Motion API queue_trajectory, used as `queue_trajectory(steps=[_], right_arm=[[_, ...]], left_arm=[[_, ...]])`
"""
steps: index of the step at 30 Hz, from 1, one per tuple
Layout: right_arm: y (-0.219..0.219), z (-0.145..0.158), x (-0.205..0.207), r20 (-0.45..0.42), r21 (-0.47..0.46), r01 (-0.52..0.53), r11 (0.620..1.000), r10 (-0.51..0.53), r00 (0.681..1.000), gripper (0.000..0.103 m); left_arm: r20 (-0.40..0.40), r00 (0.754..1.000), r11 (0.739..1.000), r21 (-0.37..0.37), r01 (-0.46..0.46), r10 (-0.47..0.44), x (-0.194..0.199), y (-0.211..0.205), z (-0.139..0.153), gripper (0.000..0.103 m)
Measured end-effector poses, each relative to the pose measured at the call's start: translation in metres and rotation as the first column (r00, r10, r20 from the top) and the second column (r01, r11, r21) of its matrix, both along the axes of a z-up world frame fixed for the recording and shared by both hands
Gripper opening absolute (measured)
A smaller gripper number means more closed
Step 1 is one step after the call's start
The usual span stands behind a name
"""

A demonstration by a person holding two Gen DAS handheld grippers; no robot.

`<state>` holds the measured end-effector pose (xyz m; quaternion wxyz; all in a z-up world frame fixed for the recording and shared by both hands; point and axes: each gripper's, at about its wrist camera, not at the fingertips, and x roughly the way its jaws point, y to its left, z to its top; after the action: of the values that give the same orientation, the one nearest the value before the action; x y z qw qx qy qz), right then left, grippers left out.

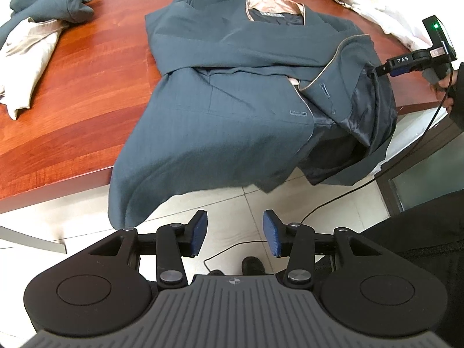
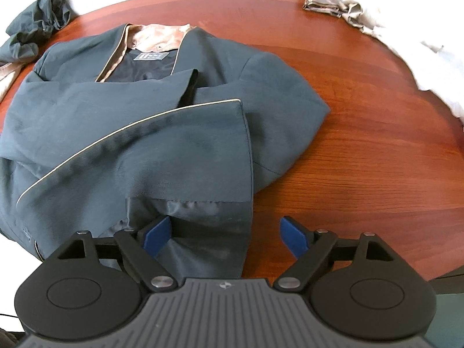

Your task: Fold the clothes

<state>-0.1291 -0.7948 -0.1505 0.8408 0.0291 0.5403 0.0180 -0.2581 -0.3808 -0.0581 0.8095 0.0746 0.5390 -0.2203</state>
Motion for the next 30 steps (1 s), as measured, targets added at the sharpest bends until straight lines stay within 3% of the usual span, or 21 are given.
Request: queue_trajectory(steps=[14, 19, 20, 23, 25, 30], right_arm=[[-0.004, -0.014, 0.009, -0.007, 0.068, -0.010, 0.998, 0.011, 1.000, 0.084], [-0.003, -0.012, 0.008, -0.007, 0.122, -0.019, 0.992, 0.020, 1.000, 0.060], [-0.001, -0.010, 0.007, -0.004, 0.111, -0.022, 0.994, 0.023, 1.000, 0.059], [0.008, -0.004, 0.002, 0.007, 0.082, -0.032, 0.996, 0.031, 0.999, 0.041], [0.012, 0.001, -0.001, 0.013, 0.072, -0.031, 0.997, 0.030, 0.999, 0.016], [0.023, 0.020, -0.018, 0.052, 0.054, -0.016, 0.998, 0.013, 0.999, 0.010]], left_arm=[[0.005, 1.000, 1.000, 0.018, -0.025, 0.025, 0.001, 0.005, -0.001, 0.046], [0.013, 1.000, 1.000, 0.018, -0.020, 0.020, 0.001, 0.005, 0.001, 0.046], [0.015, 1.000, 1.000, 0.017, -0.021, 0.020, 0.000, 0.006, 0.001, 0.046], [0.018, 0.999, 1.000, 0.011, -0.027, 0.027, 0.000, 0.008, 0.002, 0.046], [0.019, 0.999, 0.999, 0.006, -0.032, 0.031, 0.002, 0.010, 0.001, 0.046], [0.024, 1.000, 1.000, -0.008, -0.017, 0.017, 0.008, 0.009, 0.000, 0.047]])
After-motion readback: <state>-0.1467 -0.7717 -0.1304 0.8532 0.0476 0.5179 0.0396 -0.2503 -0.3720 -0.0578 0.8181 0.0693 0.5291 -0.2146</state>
